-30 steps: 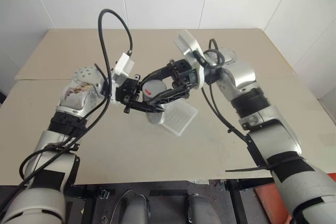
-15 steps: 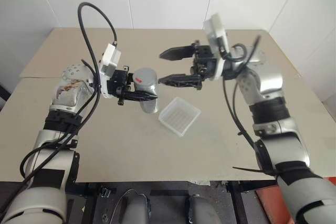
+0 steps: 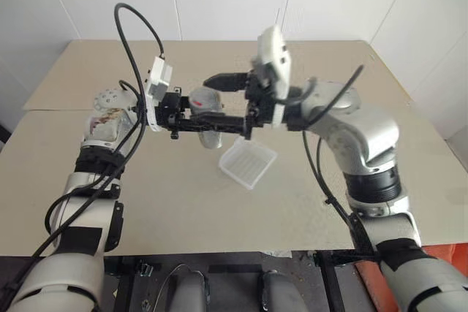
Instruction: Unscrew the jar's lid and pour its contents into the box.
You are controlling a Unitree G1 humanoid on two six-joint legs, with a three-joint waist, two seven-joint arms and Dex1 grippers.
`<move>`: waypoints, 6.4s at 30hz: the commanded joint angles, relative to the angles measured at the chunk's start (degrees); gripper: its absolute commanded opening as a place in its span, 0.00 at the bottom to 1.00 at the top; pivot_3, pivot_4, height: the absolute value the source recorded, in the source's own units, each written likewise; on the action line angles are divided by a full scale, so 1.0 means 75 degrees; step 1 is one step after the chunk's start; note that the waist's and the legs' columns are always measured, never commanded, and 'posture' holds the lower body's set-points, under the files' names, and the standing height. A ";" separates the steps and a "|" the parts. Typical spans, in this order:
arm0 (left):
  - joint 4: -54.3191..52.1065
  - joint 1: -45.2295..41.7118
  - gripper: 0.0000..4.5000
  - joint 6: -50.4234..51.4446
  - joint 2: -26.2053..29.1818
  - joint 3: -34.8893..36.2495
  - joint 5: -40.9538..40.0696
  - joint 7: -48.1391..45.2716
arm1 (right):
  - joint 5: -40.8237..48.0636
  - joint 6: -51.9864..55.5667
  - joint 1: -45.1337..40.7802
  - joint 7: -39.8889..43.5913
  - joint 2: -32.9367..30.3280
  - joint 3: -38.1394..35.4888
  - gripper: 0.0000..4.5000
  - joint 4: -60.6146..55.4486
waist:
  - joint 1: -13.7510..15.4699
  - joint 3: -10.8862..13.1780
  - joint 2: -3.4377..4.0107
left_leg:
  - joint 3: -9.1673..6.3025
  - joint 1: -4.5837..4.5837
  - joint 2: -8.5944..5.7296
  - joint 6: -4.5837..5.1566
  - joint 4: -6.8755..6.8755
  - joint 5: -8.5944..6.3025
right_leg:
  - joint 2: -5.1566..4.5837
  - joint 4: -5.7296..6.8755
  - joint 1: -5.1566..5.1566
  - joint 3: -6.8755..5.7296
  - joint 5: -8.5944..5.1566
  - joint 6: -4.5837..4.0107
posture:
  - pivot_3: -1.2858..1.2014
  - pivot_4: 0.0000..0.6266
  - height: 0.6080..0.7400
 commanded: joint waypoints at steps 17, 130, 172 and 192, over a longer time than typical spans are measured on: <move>-0.0791 0.0087 0.45 0.0310 0.0103 0.0243 -0.0075 -0.0184 | -0.0536 -0.0740 -0.0697 0.0057 0.0525 -0.0206 0.96 0.1563 | -0.0021 0.0000 0.0000 | -0.0001 0.0004 0.0001 0.0000 -0.0001 0.0000 | 0.0000 0.0001 0.0001 0.0000 0.0000 0.0000 | 0.52 0.24 1.00; -0.1502 0.0661 0.45 0.0493 0.0214 0.0260 -0.0249 -0.0078 | -0.0335 -0.0815 -0.0172 -0.0079 0.0524 0.0047 0.96 0.0562 | 0.0001 0.0000 0.0001 | -0.0004 0.0007 0.0001 0.0000 0.0001 0.0000 | 0.0000 0.0001 0.0006 -0.0001 0.0000 0.0000 | 0.52 0.24 1.00; -0.1242 0.0548 0.45 0.0239 0.0232 0.0339 0.0013 -0.0183 | 0.0462 -0.0203 0.1099 0.0175 -0.1392 -0.1143 0.96 -0.1237 | 0.0000 0.0000 0.0000 | -0.0004 0.0007 0.0001 0.0000 0.0000 0.0000 | 0.0001 -0.0003 0.0006 0.0001 0.0000 0.0000 | 0.52 0.24 1.00; -0.1072 0.0490 0.45 -0.0016 0.0073 0.0339 0.0132 -0.0184 | 0.0256 0.1194 -0.0066 -0.1045 -0.0176 0.0041 0.96 -0.1158 | 0.0011 0.0000 0.0000 | -0.0005 0.0006 0.0000 0.0000 0.0001 0.0000 | 0.0000 0.0000 0.0007 -0.0001 0.0000 0.0000 | 0.52 0.24 1.00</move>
